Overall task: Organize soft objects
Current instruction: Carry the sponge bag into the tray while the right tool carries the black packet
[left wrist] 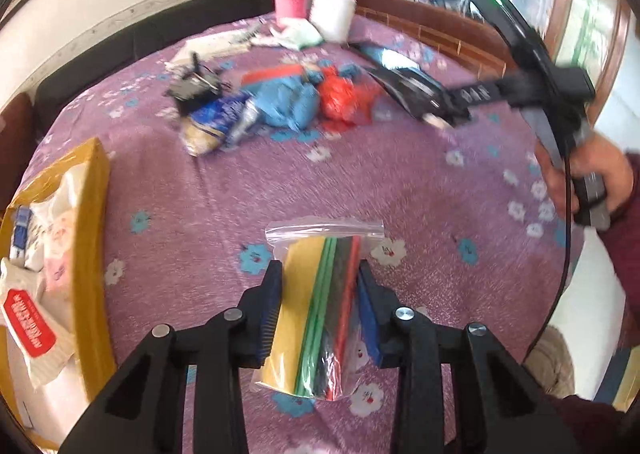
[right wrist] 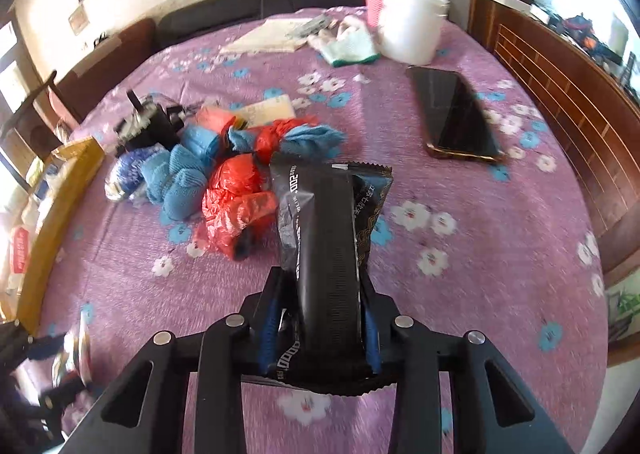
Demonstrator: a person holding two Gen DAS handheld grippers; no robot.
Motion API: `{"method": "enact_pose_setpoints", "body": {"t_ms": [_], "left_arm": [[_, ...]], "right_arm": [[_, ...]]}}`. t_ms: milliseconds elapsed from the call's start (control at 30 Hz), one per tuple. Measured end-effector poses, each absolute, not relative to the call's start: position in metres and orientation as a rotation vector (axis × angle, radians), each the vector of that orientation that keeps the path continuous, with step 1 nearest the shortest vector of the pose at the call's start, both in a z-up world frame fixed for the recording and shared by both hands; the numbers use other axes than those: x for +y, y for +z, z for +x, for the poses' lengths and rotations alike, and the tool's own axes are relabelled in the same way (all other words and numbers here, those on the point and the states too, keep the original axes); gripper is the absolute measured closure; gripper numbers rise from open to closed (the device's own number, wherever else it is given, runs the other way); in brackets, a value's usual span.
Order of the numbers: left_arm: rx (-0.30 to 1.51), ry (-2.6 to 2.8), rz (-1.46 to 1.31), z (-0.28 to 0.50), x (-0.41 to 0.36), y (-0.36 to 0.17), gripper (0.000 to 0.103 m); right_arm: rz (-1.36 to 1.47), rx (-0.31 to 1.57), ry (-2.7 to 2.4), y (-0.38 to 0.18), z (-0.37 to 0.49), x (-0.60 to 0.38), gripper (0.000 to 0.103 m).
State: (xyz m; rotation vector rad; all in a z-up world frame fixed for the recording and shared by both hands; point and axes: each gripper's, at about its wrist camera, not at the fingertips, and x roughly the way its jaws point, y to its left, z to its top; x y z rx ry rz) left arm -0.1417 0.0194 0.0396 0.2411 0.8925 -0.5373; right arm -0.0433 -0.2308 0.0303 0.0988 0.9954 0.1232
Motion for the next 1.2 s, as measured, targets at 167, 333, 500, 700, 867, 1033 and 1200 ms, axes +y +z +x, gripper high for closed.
{"method": "enact_pose_setpoints", "body": {"t_ms": [167, 333, 500, 700, 867, 1033, 1200], "left_arm": [[0.837, -0.513, 0.100, -0.146, 0.053, 0.066, 0.069], [0.801, -0.408, -0.048, -0.143, 0.115, 0.090, 0.069], [0.829, -0.195, -0.095, -0.139, 0.192, 0.090, 0.069], [0.914, -0.027, -0.135, -0.122, 0.261, 0.069, 0.068], [0.982, 0.038, -0.130, -0.099, 0.289, 0.048, 0.068], [1.025, 0.088, -0.116, -0.068, 0.305, 0.037, 0.067], [1.017, 0.106, -0.197, -0.059, 0.324, 0.035, 0.050]], "right_arm": [[0.138, 0.953, 0.138, 0.053, -0.074, -0.235, 0.066], [0.135, 0.914, 0.240, 0.080, -0.092, -0.204, 0.066], [0.128, 0.917, 0.412, 0.089, -0.092, -0.142, 0.066], [0.075, 0.939, 0.572, 0.090, -0.081, -0.051, 0.065], [0.013, 0.960, 0.667, 0.091, -0.081, 0.014, 0.065], [-0.030, 0.988, 0.723, 0.084, -0.080, 0.065, 0.065], [-0.040, 1.048, 0.745, 0.067, -0.073, 0.098, 0.065]]}}
